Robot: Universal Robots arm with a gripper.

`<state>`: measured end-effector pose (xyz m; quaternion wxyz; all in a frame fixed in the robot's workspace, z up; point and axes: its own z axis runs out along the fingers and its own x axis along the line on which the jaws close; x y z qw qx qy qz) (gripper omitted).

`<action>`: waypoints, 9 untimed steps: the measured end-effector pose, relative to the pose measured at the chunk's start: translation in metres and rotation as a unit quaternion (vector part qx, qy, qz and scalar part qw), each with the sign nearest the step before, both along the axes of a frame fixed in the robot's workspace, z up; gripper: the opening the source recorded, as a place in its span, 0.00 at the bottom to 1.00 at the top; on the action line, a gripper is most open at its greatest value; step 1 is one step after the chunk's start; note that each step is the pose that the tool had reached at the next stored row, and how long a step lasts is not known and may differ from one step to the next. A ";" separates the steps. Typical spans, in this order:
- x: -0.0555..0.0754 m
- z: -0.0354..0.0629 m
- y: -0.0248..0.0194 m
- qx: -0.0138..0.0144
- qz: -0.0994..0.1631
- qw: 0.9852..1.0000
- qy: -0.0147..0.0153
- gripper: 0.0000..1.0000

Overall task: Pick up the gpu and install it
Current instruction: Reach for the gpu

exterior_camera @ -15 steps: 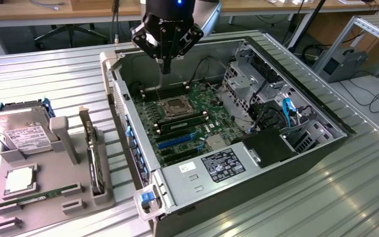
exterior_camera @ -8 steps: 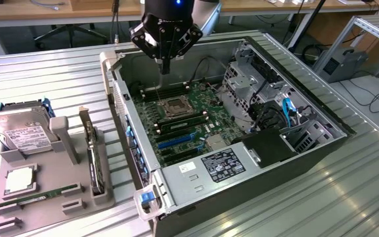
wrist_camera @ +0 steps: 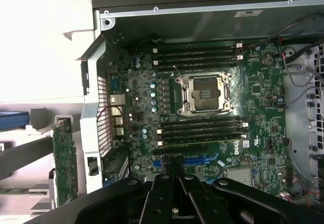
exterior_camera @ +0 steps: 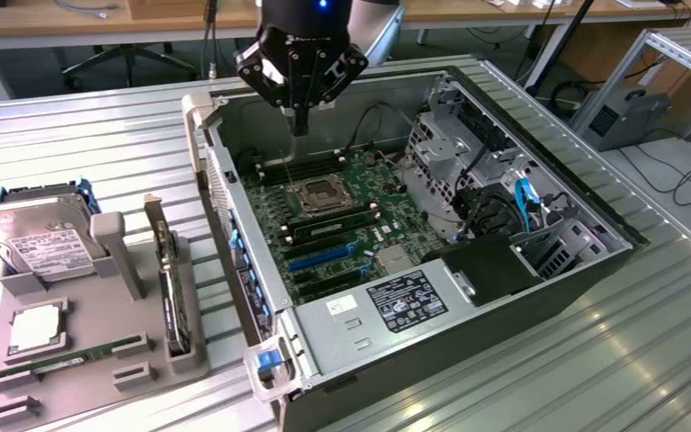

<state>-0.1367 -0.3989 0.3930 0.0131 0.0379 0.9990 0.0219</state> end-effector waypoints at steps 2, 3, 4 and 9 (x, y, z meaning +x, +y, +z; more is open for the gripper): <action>-0.001 -0.0001 0.0000 0.000 0.000 1.000 0.000 0.11; -0.001 -0.0002 0.0000 0.000 0.000 1.000 0.000 0.11; -0.002 -0.0002 0.0000 0.000 0.000 1.000 0.000 0.11; -0.004 -0.0004 0.0000 0.000 0.000 1.000 0.000 0.11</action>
